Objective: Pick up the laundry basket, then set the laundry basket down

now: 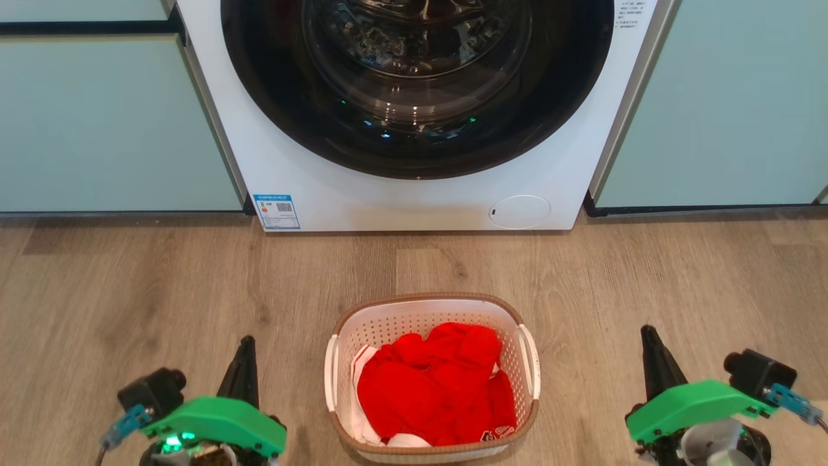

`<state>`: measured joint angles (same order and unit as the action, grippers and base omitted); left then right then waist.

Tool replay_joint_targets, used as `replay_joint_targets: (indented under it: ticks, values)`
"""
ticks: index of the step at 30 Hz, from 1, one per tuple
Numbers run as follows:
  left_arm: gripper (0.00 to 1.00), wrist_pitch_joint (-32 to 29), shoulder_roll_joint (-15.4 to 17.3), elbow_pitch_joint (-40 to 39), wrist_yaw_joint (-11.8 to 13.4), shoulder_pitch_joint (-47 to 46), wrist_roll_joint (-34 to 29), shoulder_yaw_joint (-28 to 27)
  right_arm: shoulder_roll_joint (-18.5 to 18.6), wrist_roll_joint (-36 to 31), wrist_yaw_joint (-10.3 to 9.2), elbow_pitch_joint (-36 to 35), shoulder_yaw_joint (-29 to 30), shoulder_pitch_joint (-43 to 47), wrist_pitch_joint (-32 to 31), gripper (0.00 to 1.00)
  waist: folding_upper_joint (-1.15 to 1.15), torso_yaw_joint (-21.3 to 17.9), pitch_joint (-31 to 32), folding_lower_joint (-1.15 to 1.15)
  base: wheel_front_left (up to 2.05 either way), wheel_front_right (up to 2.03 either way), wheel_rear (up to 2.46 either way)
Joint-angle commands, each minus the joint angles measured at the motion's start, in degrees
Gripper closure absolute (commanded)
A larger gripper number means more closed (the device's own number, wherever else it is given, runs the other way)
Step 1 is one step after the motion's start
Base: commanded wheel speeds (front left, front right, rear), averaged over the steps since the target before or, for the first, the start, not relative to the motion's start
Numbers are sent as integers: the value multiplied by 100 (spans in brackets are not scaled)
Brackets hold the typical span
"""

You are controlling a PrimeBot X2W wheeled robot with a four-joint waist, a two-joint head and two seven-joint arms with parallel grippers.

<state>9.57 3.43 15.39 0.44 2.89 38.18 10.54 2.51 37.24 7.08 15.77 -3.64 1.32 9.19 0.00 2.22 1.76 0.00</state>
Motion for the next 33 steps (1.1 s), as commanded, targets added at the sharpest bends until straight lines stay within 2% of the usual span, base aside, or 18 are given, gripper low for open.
replay_joint_targets:
  ticks: [1,33]
  values:
    - [100,-37,54,-178,-60,-364,187,-130,109,198,12,-187,29,-352,-31,100,0,-5,-4,0,0,0,0]
    - [100,-549,71,-169,-330,-556,2170,-629,139,2211,23,-187,313,-491,-532,100,0,-85,-74,0,0,0,0]
